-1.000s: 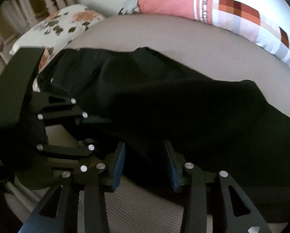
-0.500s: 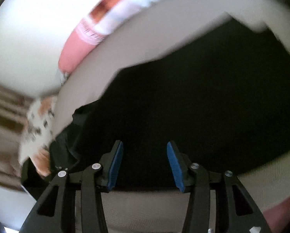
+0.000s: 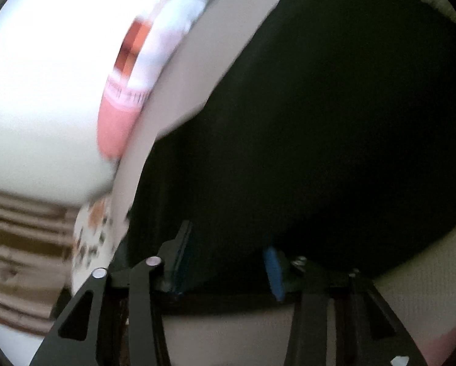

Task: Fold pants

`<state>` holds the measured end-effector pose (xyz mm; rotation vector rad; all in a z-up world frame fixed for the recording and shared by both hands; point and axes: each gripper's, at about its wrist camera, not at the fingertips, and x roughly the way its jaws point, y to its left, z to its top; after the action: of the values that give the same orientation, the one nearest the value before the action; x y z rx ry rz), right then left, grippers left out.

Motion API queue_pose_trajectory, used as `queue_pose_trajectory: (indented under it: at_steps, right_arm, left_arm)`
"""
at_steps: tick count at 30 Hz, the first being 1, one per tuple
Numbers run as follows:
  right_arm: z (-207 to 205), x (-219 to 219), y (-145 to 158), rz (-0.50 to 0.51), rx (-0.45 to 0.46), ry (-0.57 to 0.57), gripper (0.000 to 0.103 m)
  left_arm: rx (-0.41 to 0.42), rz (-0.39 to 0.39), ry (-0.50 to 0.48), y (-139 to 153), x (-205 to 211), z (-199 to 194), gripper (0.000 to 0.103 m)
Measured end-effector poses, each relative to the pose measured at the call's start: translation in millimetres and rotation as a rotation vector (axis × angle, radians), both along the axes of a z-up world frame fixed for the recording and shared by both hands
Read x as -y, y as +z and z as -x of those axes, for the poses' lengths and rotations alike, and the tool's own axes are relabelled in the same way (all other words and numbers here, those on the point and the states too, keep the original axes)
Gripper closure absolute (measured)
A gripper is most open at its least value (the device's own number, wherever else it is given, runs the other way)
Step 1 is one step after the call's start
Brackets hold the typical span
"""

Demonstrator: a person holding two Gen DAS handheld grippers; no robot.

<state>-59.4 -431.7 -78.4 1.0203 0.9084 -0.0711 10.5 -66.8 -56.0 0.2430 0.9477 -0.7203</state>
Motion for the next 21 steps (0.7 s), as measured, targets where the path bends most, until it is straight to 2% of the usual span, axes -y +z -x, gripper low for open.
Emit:
queue_pose_trajectory:
  at_steps: [3, 8, 10, 15, 21]
  right_arm:
    - [7.1, 39.1, 2.7, 0.036, 0.009, -0.094, 0.079]
    - [28.5, 94.9, 7.5, 0.062, 0.008, -0.219, 0.080]
    - [38.5, 109.5, 7.7, 0.067, 0.004, -0.245, 0.085]
    - [57.9, 129.4, 0.1, 0.051, 0.018, -0.301, 0.094]
    - [55.9, 138.0, -8.5, 0.044, 0.008, -0.296, 0.094]
  left_arm:
    - [-0.013, -0.001, 0.005, -2.6, -0.9, -1.6, 0.093]
    - [-0.022, -0.019, 0.005, -8.6, 1.4, -1.5, 0.093]
    - [-0.024, -0.026, 0.003, -11.7, 2.5, -0.1, 0.093]
    - [-0.017, -0.040, -0.005, -15.5, 3.2, 1.7, 0.093]
    - [-0.006, -0.073, -0.016, -19.1, 7.2, 2.7, 0.093]
